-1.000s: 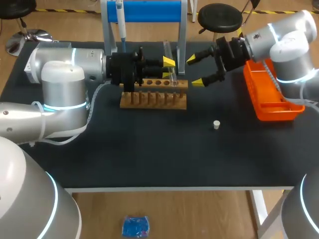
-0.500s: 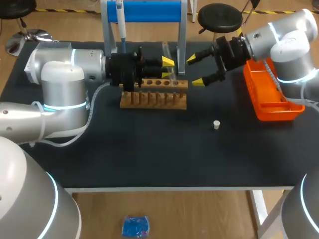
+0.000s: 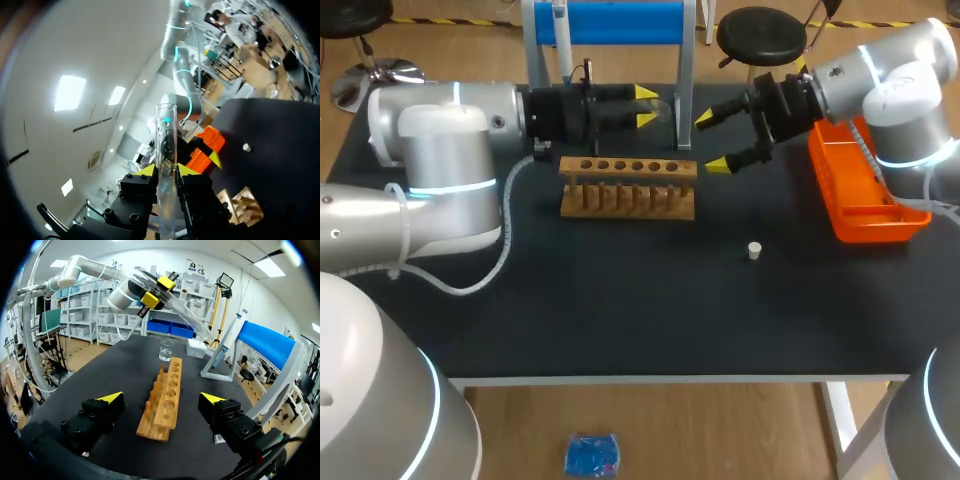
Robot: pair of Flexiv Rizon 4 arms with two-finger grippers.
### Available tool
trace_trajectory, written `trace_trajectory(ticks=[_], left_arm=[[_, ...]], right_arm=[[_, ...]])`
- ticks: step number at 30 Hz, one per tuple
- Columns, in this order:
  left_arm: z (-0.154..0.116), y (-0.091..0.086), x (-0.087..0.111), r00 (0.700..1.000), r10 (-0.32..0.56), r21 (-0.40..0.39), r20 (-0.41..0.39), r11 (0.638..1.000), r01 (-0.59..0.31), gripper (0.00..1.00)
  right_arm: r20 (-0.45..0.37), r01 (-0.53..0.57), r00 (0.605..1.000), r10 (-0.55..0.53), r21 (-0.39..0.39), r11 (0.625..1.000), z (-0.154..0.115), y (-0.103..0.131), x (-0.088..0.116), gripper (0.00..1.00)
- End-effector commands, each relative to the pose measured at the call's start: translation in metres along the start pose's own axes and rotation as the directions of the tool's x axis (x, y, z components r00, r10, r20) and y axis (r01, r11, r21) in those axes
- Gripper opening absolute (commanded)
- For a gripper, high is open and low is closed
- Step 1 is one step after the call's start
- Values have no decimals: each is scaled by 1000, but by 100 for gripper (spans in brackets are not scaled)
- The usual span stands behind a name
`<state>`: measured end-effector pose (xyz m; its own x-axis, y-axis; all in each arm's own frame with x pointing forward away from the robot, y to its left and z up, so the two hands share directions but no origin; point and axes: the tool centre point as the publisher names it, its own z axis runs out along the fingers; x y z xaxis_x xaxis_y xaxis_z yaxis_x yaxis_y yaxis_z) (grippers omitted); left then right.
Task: Invert the test tube, pick up the pipette, mount the tip to pipette, aspirate from beaker and dispense into the tube, eject the tip, return the pipette, and cap with the stopper.
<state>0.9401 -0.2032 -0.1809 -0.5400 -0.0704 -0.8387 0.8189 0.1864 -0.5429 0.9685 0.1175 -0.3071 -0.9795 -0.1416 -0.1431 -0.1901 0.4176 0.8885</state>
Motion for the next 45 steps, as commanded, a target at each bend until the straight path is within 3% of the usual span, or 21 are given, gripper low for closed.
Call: trace_trajectory(ticks=[1, 14, 16, 19, 20, 22, 27, 32, 34, 37, 39, 40, 42, 43, 45], left_arm=[[2, -1, -2, 976, -216, -29, 19, 976, 216, 0], [2, -1, -2, 976, -216, -29, 19, 976, 216, 0], [6, -2, -5, 966, -257, -13, 25, 966, 257, 0], [6, 0, -11, 925, -376, -15, 56, 926, 378, 0], [6, 2, -12, 895, -441, -17, 73, 896, 443, 0], [8, 2, -15, 864, -499, -19, 69, 865, 501, 0], [11, 5, -22, 738, -669, -10, 89, 740, 672, 0], [9, 14, -19, 678, -723, 34, 133, 687, 726, 0], [6, 18, -14, 637, -755, 53, 155, 650, 758, 0], [2, 23, -8, 608, -773, 65, 180, 626, 777, 0], [1, 25, -7, 609, -770, 76, 192, 630, 773, 0], [0, 26, -5, 588, -784, 71, 199, 610, 789, 0], [0, 28, -4, 601, -775, 73, 195, 622, 779, 0], [0, 30, -3, 586, -788, 60, 189, 605, 794, 0], [-1, 32, -1, 586, -788, 67, 190, 606, 793, 0]], right_arm=[[-1, 0, 1000, 0, 2, 1000, -1, 1, 0, 100], [-1, 0, 1000, 0, 2, 1000, -1, 1, 0, 100], [-1, 0, 1000, 0, 2, 1000, -1, 1, 0, 100], [-1, 0, 1000, 0, 2, 1000, -1, 1, 0, 100], [-1, 0, 1000, 0, 2, 1000, -1, 1, 0, 100], [-1, 0, 1000, 0, 2, 1000, -1, 1, 0, 100], [-1, 0, 1000, 0, 2, 1000, -1, 1, 0, 100], [-1, 0, 1000, 0, 2, 1000, -1, 1, 0, 100], [-1, 0, 1000, 0, 2, 1000, -1, 1, 0, 100], [-1, 0, 1000, 0, 2, 1000, -1, 1, 0, 100], [-1, 0, 1000, 0, 2, 1000, -1, 1, 0, 100], [-1, 0, 1000, 0, 2, 1000, -1, 1, 0, 100], [-1, 0, 1000, 0, 2, 1000, -1, 1, 0, 100], [-1, 0, 1000, 0, 2, 1000, -1, 1, 0, 100], [-1, 0, 1000, 0, 2, 1000, -1, 1, 0, 100]])
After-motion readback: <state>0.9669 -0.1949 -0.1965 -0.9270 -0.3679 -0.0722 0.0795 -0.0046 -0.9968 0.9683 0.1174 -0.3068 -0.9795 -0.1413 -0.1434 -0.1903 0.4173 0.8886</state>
